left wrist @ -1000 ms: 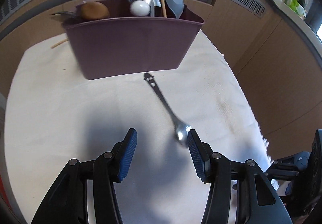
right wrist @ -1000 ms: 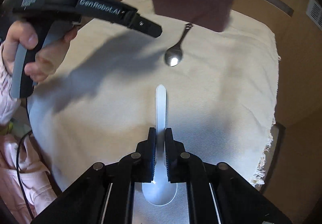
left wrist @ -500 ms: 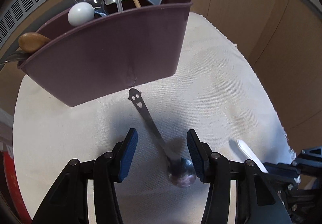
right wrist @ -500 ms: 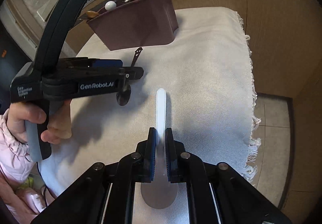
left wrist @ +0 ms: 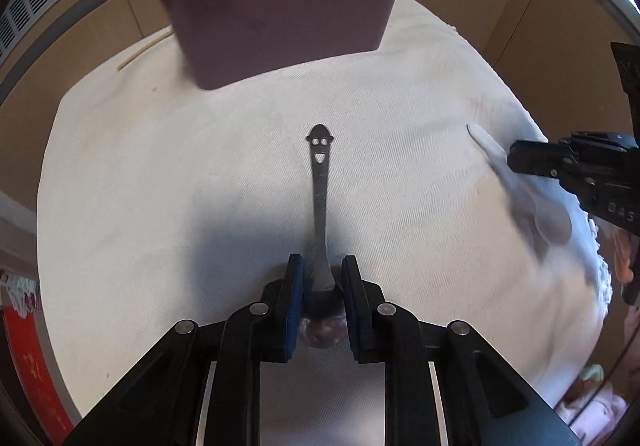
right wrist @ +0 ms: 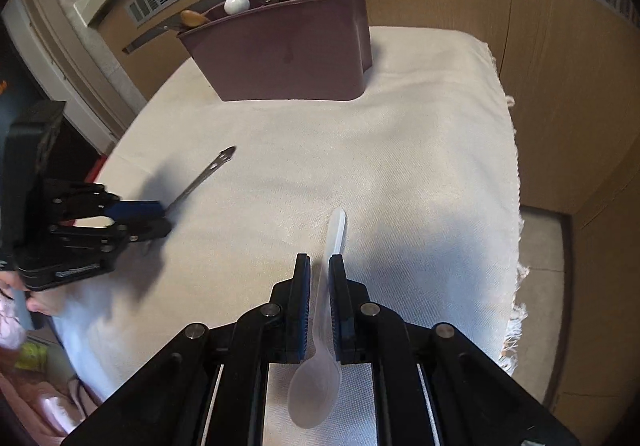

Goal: Organize utensils
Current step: 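Lift the white plastic spoon and smiley spoon up above the caddy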

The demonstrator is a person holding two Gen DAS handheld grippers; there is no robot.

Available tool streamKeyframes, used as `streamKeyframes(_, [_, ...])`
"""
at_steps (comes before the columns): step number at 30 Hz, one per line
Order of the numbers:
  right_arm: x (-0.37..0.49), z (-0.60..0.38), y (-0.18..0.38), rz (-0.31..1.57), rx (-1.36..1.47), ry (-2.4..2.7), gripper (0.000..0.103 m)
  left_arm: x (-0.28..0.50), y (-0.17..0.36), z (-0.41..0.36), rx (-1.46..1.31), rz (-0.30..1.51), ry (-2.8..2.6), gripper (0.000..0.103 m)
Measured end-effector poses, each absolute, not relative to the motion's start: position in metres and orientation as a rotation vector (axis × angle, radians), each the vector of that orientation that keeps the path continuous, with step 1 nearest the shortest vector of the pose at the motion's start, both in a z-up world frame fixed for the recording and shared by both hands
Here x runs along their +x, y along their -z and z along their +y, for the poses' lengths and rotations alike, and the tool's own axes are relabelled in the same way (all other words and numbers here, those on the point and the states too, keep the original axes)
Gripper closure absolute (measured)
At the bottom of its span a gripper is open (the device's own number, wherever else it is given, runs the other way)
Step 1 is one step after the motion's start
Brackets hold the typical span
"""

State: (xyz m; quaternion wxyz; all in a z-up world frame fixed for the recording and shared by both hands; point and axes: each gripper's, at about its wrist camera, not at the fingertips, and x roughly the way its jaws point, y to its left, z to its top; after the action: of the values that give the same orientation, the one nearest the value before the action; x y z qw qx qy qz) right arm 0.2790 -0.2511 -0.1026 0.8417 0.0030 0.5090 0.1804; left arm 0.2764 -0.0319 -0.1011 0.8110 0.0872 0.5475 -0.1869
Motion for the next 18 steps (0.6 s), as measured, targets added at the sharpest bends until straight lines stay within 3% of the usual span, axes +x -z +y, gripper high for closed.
streamKeyframes(3, [0.282, -0.245, 0.104, 1.077, -0.037, -0.37, 0.089, 0.284, 0.091, -0.027, 0.117, 1.181, 0.421, 0.079])
streamKeyframes(5, [0.281, -0.244, 0.104, 1.077, -0.047, -0.365, 0.088, 0.296, 0.088, -0.031, 0.087, 1.194, 0.424, 0.071])
streamKeyframes(10, [0.273, -0.25, 0.1, 1.065, -0.06, -0.352, 0.086, 0.324, 0.095, -0.057, 0.199, 1.219, 0.414, 0.07])
streamKeyframes(12, [0.269, -0.254, 0.099, 1.065, -0.061, -0.347, 0.083, 0.33, 0.099, -0.06, 0.24, 1.227, 0.408, 0.072])
streamKeyframes(14, [0.267, -0.258, 0.098, 1.066, -0.053, -0.35, 0.082, 0.33, 0.098, -0.064, 0.267, 1.219, 0.416, 0.093])
streamKeyframes(18, [0.271, -0.251, 0.097, 1.058, -0.055, -0.369, 0.075, 0.319, 0.09, -0.057, 0.209, 1.174, 0.441, 0.093])
